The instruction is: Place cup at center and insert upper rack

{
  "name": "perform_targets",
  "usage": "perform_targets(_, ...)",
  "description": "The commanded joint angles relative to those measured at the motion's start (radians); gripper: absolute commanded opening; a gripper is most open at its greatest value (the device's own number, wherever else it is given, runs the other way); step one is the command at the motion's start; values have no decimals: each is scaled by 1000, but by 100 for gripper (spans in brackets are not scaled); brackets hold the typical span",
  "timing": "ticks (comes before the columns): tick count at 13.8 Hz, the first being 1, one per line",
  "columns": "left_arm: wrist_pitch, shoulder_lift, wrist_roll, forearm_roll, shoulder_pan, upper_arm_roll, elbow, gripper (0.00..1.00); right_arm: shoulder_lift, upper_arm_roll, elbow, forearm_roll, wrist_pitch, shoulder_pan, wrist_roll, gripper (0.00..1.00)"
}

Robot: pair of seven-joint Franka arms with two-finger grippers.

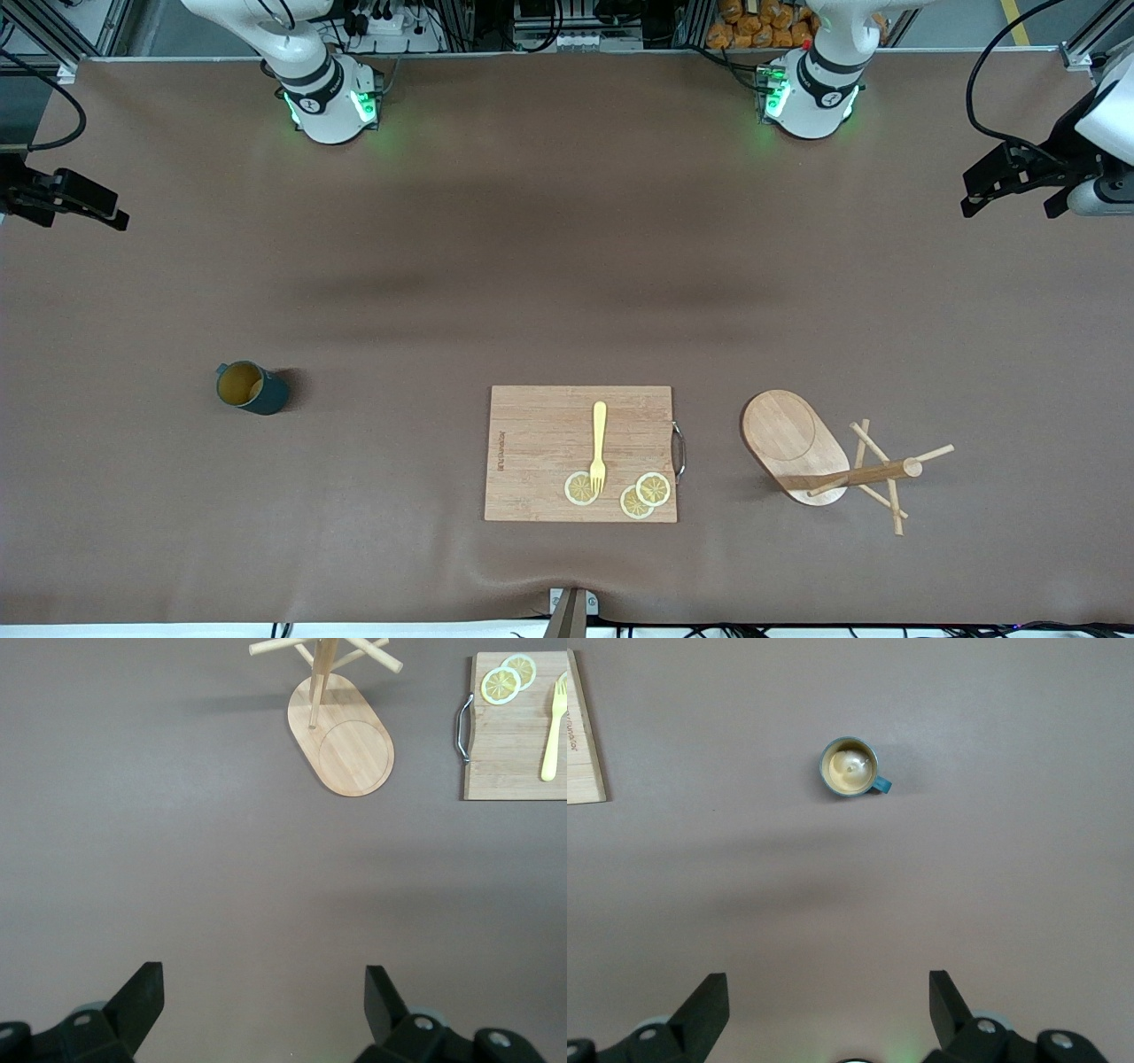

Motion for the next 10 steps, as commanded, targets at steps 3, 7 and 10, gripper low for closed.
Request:
perform_targets(3,-10,1,-7,1,12,-1,18,100,5,8,17,8,-16,-10,0,100)
perform_targets(7,-10,11,-8,-2,18,1,24,100,3,8,17,9,-16,-13,-2,100)
perform_targets(10,-10,22,7,-2,20,1,26,100,3,8,19,9,-18,-13,-2,100)
